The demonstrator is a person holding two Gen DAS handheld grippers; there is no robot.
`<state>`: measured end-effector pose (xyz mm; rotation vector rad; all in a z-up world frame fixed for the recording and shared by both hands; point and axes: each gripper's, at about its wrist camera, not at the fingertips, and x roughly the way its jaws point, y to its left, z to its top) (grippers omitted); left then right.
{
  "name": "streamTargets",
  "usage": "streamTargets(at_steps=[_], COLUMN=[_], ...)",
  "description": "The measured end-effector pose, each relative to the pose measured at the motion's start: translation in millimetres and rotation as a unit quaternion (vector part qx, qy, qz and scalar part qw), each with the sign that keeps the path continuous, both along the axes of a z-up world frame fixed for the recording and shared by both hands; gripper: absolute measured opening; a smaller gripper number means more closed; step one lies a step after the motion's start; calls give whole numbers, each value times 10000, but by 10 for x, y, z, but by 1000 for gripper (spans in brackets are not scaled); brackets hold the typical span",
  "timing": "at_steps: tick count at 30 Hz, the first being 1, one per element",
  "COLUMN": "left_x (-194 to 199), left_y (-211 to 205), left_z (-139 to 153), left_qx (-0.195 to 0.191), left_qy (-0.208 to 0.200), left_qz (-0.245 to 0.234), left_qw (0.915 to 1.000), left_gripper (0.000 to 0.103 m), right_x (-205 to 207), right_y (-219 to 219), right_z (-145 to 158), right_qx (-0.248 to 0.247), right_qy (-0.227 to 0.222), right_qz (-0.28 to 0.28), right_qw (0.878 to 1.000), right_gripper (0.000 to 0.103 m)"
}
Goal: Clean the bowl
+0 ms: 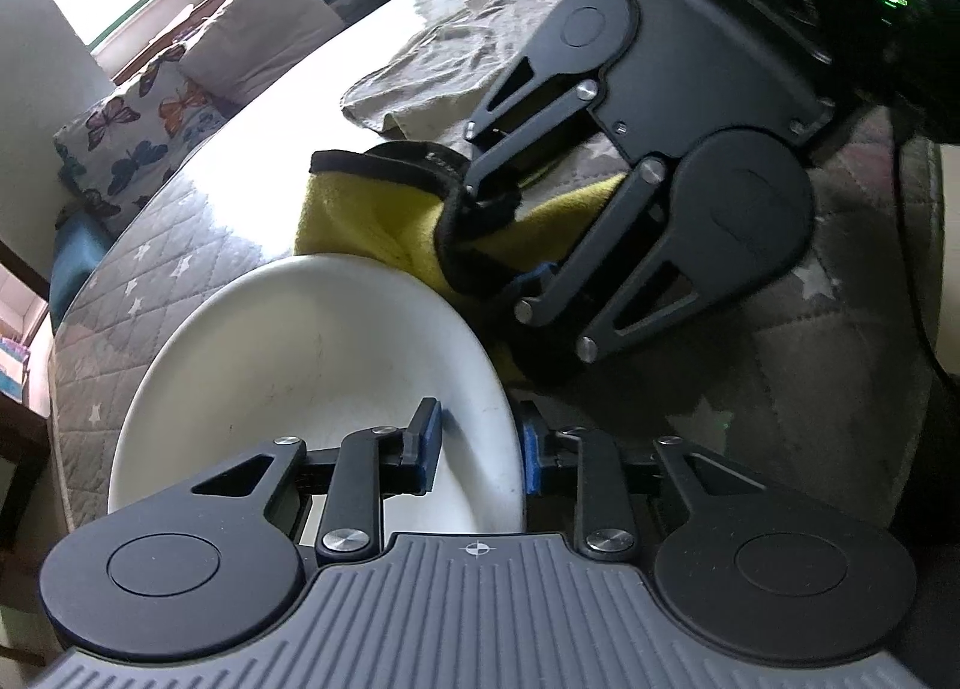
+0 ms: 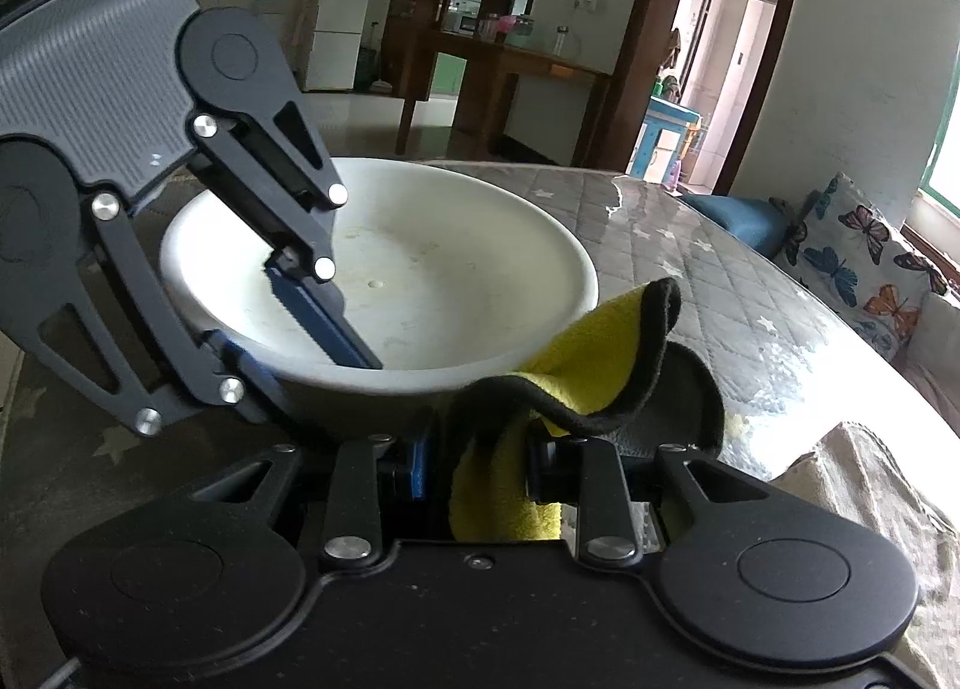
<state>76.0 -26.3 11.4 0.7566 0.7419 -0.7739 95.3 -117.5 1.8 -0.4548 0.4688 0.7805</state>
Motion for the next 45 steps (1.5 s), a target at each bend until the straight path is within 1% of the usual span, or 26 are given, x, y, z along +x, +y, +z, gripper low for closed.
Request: streamTargets(at_steps=[13, 16, 20, 26, 32, 38, 43, 45], left_x=[-136, -149, -125, -76, 20, 101, 116, 146], left_y=[135, 128, 125, 82, 25, -20, -35, -30], left_z=[-27, -37, -31, -14, 17, 55, 63, 68], left_qx=[88, 80, -4, -89, -113, -163, -172, -196], left_qy=[49, 83, 157, 162, 155, 123, 124, 157], left_qz=[-342, -297, -52, 120, 206, 263, 246, 276], left_qw=[9994, 9995, 9999, 9998, 9996, 9994, 9995, 9993], left_gripper=[27, 27, 27, 30, 31, 33, 37, 40], right_x=[120, 121, 122, 124, 126, 30, -27, -42], right_y=[57, 62, 69, 79, 89, 53, 35, 27], right_z=[30, 36, 44, 55, 67, 17, 18, 20], right_qx=[-58, -71, -88, -113, -138, -156, -177, -185], right_qy=[-43, -54, -69, -91, -113, -109, -122, -125], right_qz=[64, 78, 97, 125, 153, 210, 259, 278], right_qw=[10000, 9999, 9999, 9998, 9997, 9996, 9994, 9994], right_gripper=[30, 30, 30, 30, 30, 30, 30, 30])
